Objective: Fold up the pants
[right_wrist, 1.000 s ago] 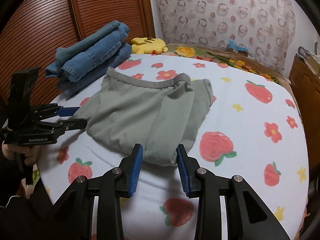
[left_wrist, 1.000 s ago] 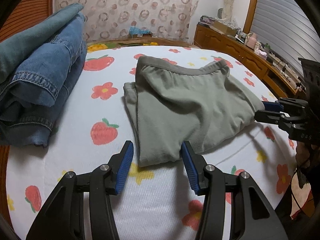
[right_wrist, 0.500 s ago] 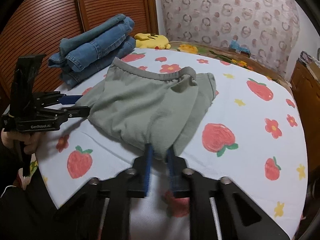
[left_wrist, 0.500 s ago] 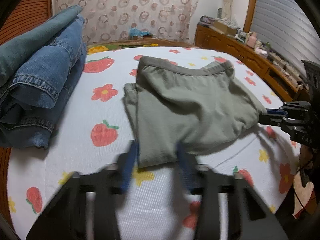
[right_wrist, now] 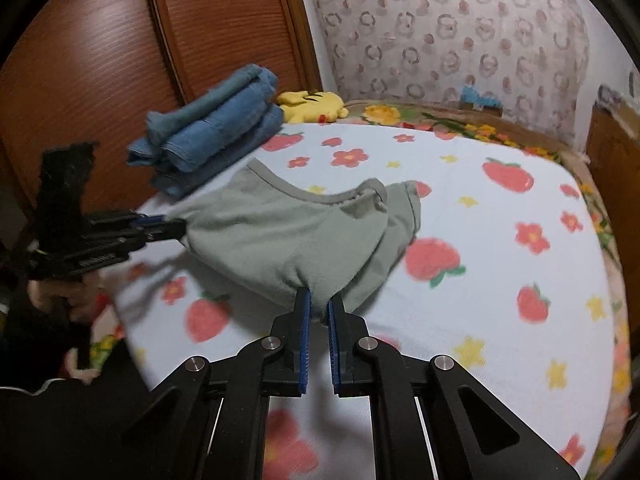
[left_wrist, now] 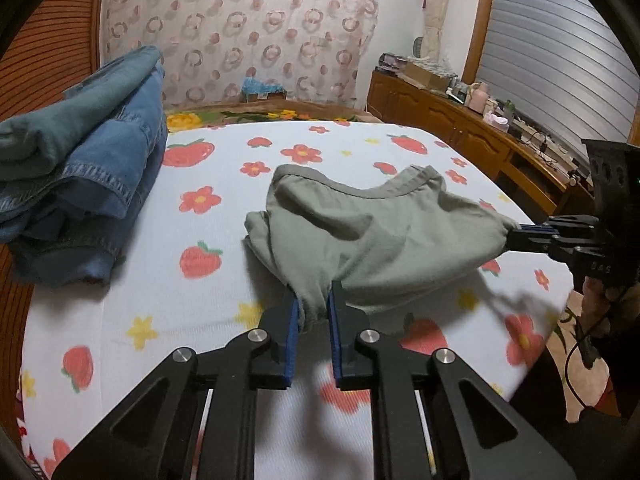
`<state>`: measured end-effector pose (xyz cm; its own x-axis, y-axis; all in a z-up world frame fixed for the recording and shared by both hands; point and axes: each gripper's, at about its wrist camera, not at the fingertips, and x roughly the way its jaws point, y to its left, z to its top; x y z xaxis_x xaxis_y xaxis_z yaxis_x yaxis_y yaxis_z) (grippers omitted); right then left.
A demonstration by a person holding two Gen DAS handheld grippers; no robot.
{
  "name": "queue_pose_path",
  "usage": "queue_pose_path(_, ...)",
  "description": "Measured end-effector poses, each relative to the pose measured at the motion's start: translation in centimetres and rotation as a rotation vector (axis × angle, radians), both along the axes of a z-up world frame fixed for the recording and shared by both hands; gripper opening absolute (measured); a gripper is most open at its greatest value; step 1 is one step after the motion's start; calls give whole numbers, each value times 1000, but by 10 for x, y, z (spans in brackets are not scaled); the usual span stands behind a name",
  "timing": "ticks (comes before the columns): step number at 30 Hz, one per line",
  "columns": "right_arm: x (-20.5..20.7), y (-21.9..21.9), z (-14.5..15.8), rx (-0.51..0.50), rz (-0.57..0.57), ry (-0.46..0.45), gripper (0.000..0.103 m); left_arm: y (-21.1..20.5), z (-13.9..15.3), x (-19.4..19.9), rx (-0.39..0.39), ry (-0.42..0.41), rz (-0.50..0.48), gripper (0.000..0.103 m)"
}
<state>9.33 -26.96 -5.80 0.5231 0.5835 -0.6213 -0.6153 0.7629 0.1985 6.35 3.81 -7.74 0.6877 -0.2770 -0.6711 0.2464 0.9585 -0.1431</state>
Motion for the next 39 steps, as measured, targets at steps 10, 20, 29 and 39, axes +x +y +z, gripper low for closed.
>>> queue_pose_path(10,-17,-2,-16,-23,-13,41,8,-5,-11,-21,19,46,-9,18)
queue_pose_path(20,-29,-5,5,-9,-26,-27,11,0,7,-20,53,-47,27,57)
queue_pose_path(29,-22,-2,14,-25,-67,-97,37,-6,13,-1,59,-68,9,69)
queue_pose_path(39,14,22,2,-66,-102,-99,55,-18,11,20,76,-69,-20,69)
